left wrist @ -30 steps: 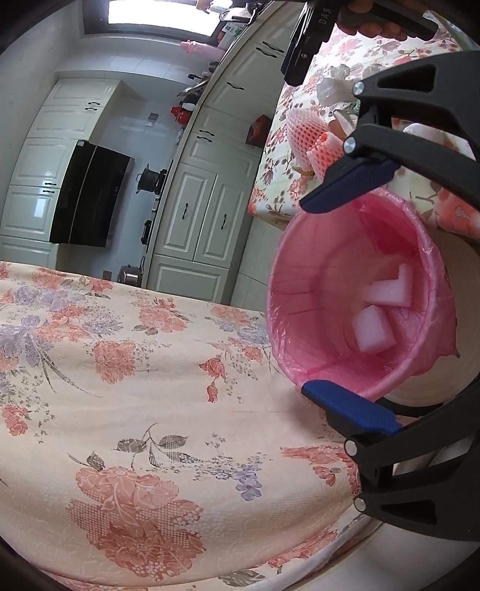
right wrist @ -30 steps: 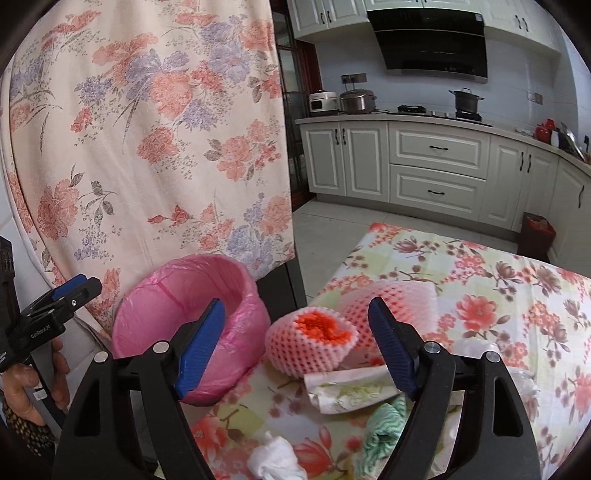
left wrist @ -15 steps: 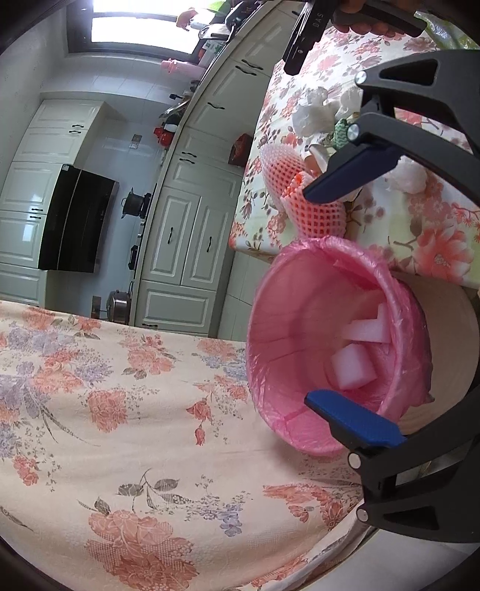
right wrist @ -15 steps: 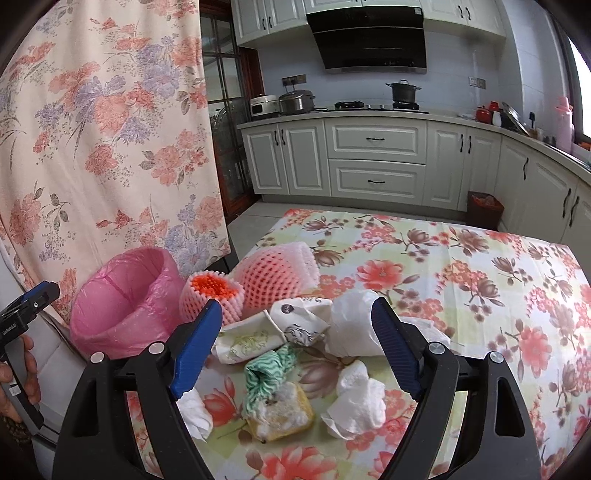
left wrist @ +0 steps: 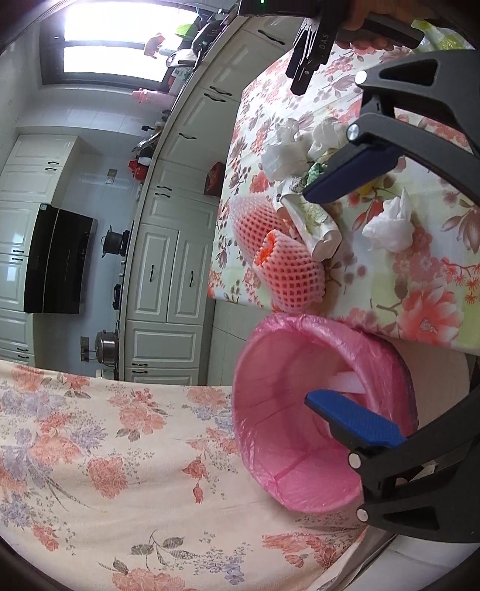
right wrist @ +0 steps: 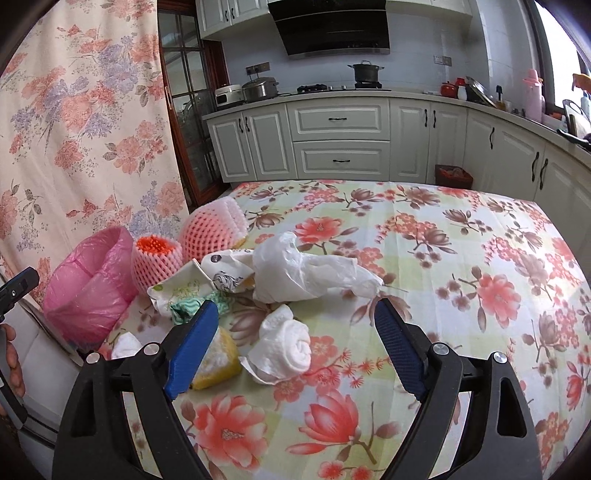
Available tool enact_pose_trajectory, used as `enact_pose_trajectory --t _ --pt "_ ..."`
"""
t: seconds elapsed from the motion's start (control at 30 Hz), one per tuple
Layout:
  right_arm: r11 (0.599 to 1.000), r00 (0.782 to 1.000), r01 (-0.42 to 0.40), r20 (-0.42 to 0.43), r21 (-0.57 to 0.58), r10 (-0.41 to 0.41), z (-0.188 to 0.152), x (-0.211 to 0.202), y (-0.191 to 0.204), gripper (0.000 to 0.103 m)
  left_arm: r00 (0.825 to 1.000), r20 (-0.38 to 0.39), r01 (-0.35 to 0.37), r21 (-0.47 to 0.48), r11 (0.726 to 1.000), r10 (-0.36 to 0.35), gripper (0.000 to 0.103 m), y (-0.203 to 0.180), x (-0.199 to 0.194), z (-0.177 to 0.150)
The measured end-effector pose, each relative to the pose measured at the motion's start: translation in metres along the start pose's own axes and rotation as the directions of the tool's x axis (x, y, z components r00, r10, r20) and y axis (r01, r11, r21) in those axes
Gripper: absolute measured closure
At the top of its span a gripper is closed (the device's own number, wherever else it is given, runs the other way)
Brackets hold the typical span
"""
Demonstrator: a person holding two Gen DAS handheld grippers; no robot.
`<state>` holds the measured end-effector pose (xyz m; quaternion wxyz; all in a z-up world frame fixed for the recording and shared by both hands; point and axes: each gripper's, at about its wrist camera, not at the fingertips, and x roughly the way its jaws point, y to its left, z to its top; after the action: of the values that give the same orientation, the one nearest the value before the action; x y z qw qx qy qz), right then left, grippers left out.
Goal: Collect trash
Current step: 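Move the right gripper back toward the crumpled white tissue, then close the right gripper on the crumpled white tissue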
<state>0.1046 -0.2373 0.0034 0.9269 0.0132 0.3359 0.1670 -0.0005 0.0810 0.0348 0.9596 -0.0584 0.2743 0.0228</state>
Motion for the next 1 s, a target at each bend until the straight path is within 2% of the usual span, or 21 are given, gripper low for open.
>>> enact_pose_trajectory --t 0.3,0.73,0.9,1.0 --pt "1.0 0.998 -0.001 -0.07 0.0 0.001 -0.02 0.018 -0.007 0.022 0.995 -0.083 0.063 0.042 0.997 -0.059 0.007 -0.033 0.023 -0.018" --pt "0.999 0.986 -0.013 -0.168 -0.036 0.007 -0.032 0.046 0.008 0.022 0.962 -0.234 0.154 0.032 0.988 -0.142 0.029 -0.052 0.061 -0.05" --pt "0.999 0.983 -0.019 -0.183 -0.047 0.01 -0.031 0.053 0.015 0.024 0.947 -0.279 0.171 0.014 0.985 -0.161 0.035 -0.053 0.075 -0.06" --pt "0.998 0.981 -0.024 -0.195 -0.056 0.013 -0.03 0.058 0.019 0.028 0.939 -0.3 0.177 0.003 0.984 -0.168 0.044 -0.054 0.081 -0.065"
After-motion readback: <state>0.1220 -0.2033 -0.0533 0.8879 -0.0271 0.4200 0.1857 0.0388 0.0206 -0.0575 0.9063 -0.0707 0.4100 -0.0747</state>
